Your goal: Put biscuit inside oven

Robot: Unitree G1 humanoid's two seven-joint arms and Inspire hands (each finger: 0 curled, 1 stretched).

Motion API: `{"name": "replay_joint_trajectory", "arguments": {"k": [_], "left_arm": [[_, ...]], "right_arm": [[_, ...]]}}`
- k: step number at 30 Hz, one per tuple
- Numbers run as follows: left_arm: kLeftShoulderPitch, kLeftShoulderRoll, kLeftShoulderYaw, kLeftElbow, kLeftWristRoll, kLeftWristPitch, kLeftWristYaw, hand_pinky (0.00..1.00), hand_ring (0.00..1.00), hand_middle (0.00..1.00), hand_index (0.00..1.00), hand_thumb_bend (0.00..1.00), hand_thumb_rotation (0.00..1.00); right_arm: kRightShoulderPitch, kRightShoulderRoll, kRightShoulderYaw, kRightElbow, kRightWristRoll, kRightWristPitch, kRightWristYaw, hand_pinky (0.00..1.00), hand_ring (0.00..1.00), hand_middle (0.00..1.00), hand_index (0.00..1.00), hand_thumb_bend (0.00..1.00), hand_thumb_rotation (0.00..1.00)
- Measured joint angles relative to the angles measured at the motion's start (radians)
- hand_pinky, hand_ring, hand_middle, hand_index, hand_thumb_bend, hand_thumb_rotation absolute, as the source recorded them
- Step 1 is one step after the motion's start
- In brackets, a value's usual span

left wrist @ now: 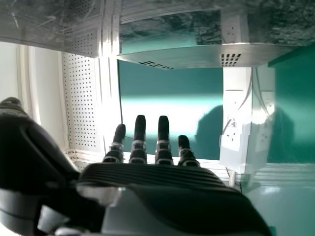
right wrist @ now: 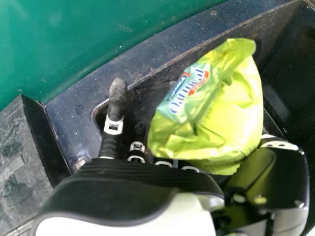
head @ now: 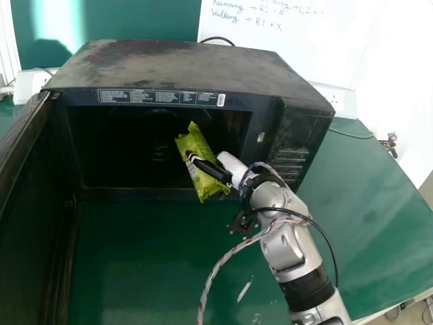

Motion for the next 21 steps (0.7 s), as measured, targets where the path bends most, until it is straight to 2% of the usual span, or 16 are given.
{"name": "replay_joint_trajectory", "arguments": {"k": [6,8,11,15,19,21], "left_arm": [[-0.001,0.0,0.0,0.007,0.0,-0.002,0.002,0.99,0.91,0.94,1.0,1.0,1.0],[-0.001,0.0,0.0,0.009,0.0,-0.004,0.003,0.99,0.91,0.94,1.0,1.0,1.0],[0.0,0.0,-0.002,0.01,0.0,-0.005,0.002,1.0,0.92,0.94,1.0,1.0,1.0],[0.0,0.0,-0.005,0.01,0.0,-0.006,0.002,1.0,0.91,0.94,1.0,1.0,1.0],[0.001,0.0,-0.011,0.01,-0.001,-0.01,0.001,1.0,0.91,0.94,1.0,1.0,1.0],[0.002,0.0,-0.012,0.01,-0.001,-0.015,0.0,0.99,0.91,0.94,0.99,1.0,1.0]], "right_arm": [[-0.008,0.0,0.01,0.009,-0.003,-0.001,0.002,0.38,0.49,0.55,0.49,0.51,0.14],[-0.015,0.003,0.014,0.02,-0.005,-0.001,0.002,0.36,0.45,0.52,0.49,0.51,0.14],[-0.035,0.016,0.016,0.054,-0.006,-0.002,0.002,0.26,0.34,0.43,0.48,0.51,0.13],[-0.059,0.031,0.016,0.114,-0.007,-0.032,0.001,0.29,0.37,0.45,0.48,0.51,0.13],[-0.081,0.044,0.016,0.163,-0.007,-0.052,-0.002,0.34,0.44,0.49,0.48,0.52,0.13],[-0.089,0.049,0.018,0.186,-0.01,-0.066,-0.005,0.33,0.42,0.48,0.48,0.52,0.13]]}}
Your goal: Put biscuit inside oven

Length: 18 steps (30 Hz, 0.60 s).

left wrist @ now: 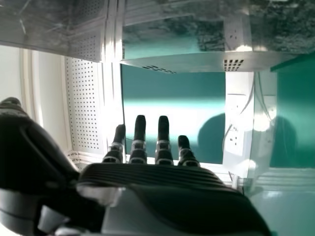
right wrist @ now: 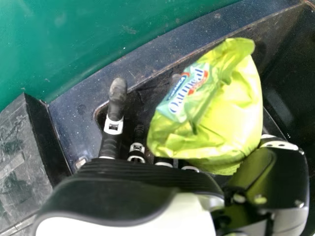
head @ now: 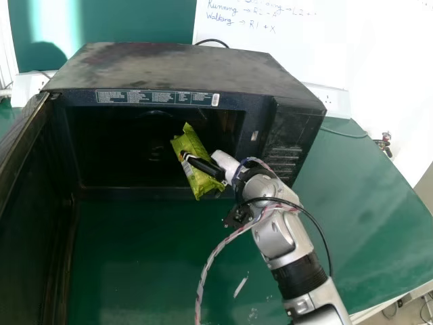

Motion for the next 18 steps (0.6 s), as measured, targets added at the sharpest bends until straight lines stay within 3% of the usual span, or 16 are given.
{"name": "replay_joint_trajectory", "arguments": {"k": [2,6,10,11,13,14,17,18], "left_arm": [[0.001,0.0,0.0,0.0,0.0,-0.001,0.0,0.99,0.91,0.94,0.99,1.0,1.0],[0.004,0.0,-0.001,0.0,0.001,-0.003,0.004,0.99,0.91,0.94,1.0,1.0,1.0],[0.004,0.0,-0.004,-0.001,0.002,-0.004,0.004,0.99,0.91,0.94,1.0,1.0,1.0],[0.004,0.0,-0.005,-0.001,0.002,-0.004,0.004,0.99,0.91,0.94,1.0,1.0,1.0],[0.004,0.0,-0.006,0.0,0.002,-0.004,0.005,0.99,0.91,0.94,1.0,1.0,1.0],[0.004,0.0,-0.006,0.0,0.002,-0.005,0.005,0.99,0.91,0.94,1.0,1.0,1.0],[0.005,0.0,-0.006,0.0,0.007,-0.005,0.006,0.99,0.92,0.94,1.0,1.0,1.0],[0.005,0.0,-0.006,0.0,0.007,-0.005,0.006,0.99,0.92,0.94,1.0,1.0,1.0]], "right_arm": [[-0.009,0.008,0.001,0.023,-0.001,-0.011,-0.004,0.27,0.36,0.43,0.48,0.52,0.13],[-0.034,0.026,0.004,0.069,-0.002,-0.019,-0.006,0.27,0.35,0.43,0.48,0.52,0.14],[-0.06,0.044,0.004,0.12,-0.001,-0.031,-0.009,0.19,0.25,0.34,0.48,0.52,0.13],[-0.067,0.049,0.003,0.134,-0.001,-0.034,-0.011,0.19,0.25,0.34,0.48,0.52,0.13],[-0.076,0.053,0.003,0.156,-0.001,-0.045,-0.011,0.21,0.26,0.39,0.5,0.52,0.03],[-0.081,0.054,0.003,0.168,-0.001,-0.055,-0.011,0.25,0.31,0.44,0.49,0.53,0.01],[-0.089,0.055,0.002,0.194,-0.001,-0.079,-0.011,0.31,0.38,0.49,0.47,0.53,0.0],[-0.089,0.055,0.002,0.2,-0.001,-0.087,-0.011,0.3,0.36,0.48,0.48,0.53,0.0]]}}
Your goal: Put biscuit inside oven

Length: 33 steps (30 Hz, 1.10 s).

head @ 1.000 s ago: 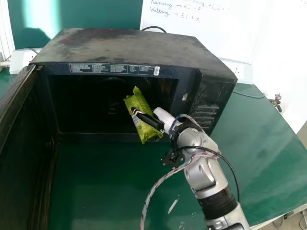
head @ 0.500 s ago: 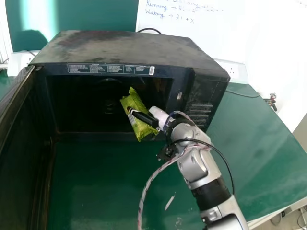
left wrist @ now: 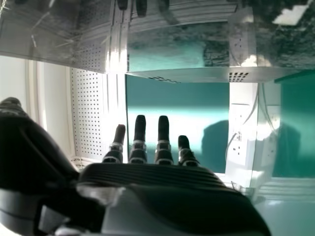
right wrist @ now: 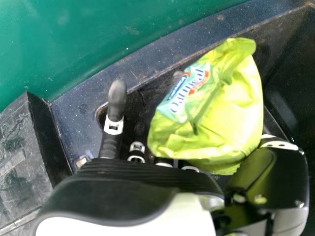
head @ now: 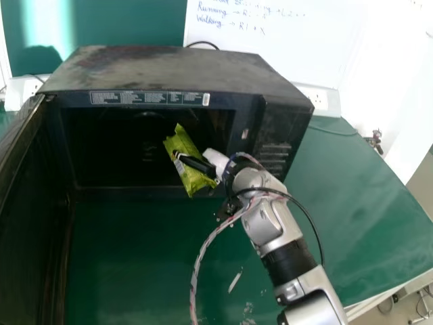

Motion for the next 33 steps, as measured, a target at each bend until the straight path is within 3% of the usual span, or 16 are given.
{"name": "replay_joint_trajectory", "arguments": {"k": [8,15,19,21,24,26,29,33], "left_arm": [[0.0,0.0,0.0,0.001,0.001,-0.002,-0.001,0.99,0.91,0.94,1.0,1.0,1.0],[0.0,0.0,0.0,0.004,0.002,-0.003,-0.002,0.98,0.91,0.94,1.0,1.0,1.0],[-0.001,0.0,0.0,0.004,0.002,-0.003,-0.002,0.99,0.92,0.94,1.0,1.0,1.0],[-0.001,0.0,-0.001,0.004,0.001,-0.004,-0.003,0.99,0.91,0.94,1.0,1.0,1.0],[-0.001,0.0,-0.001,0.005,0.002,-0.005,-0.003,0.99,0.92,0.94,1.0,1.0,1.0],[-0.002,0.001,-0.001,0.005,0.001,-0.006,-0.003,0.99,0.91,0.94,1.0,1.0,1.0],[-0.003,0.001,-0.001,0.006,0.001,-0.006,-0.003,0.99,0.92,0.94,1.0,1.0,1.0],[-0.003,0.0,-0.001,0.007,0.001,-0.007,-0.003,1.0,0.92,0.94,1.0,1.0,1.0]], "right_arm": [[-0.001,0.004,-0.01,0.004,0.002,-0.01,0.0,0.2,0.25,0.4,0.5,0.52,0.0],[0.026,-0.006,-0.008,-0.069,-0.001,0.005,0.0,0.27,0.36,0.45,0.5,0.53,0.0],[0.067,-0.027,-0.009,-0.159,0.0,0.021,0.005,0.28,0.36,0.47,0.49,0.53,0.0],[0.092,-0.048,-0.014,-0.218,0.0,0.035,0.016,0.35,0.46,0.51,0.47,0.52,0.0],[0.122,-0.08,-0.022,-0.302,0.0,0.071,0.036,0.41,0.52,0.57,0.48,0.51,0.13],[0.133,-0.095,-0.027,-0.355,-0.001,0.1,0.043,0.36,0.48,0.57,0.49,0.51,0.14],[0.137,-0.127,-0.027,-0.432,-0.006,0.131,0.061,0.44,0.61,0.67,0.49,0.51,0.15],[0.143,-0.164,-0.034,-0.542,-0.033,0.151,0.067,0.46,0.61,0.63,0.48,0.51,0.14]]}}
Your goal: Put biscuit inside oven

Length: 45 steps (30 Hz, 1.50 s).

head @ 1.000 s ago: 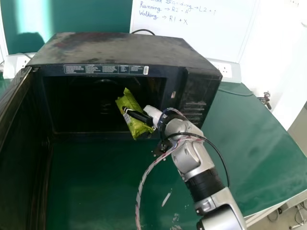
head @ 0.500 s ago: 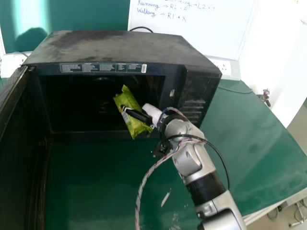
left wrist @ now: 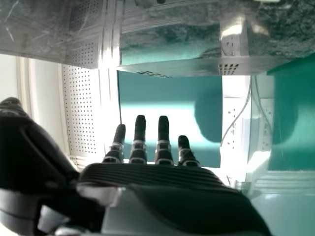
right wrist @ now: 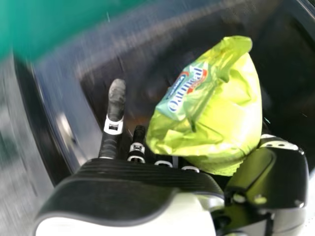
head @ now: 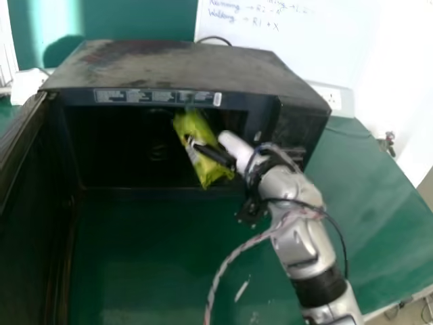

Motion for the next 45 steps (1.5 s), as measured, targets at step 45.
{"name": "replay_joint_trajectory", "arguments": {"k": [45], "left_arm": [[0.043,-0.009,-0.002,-0.05,-0.003,-0.006,0.016,0.99,0.91,0.93,1.0,1.0,1.0]], "right_arm": [[0.058,0.094,0.001,-0.001,-0.024,0.014,-0.09,0.49,0.63,0.65,0.49,0.52,0.15]]}}
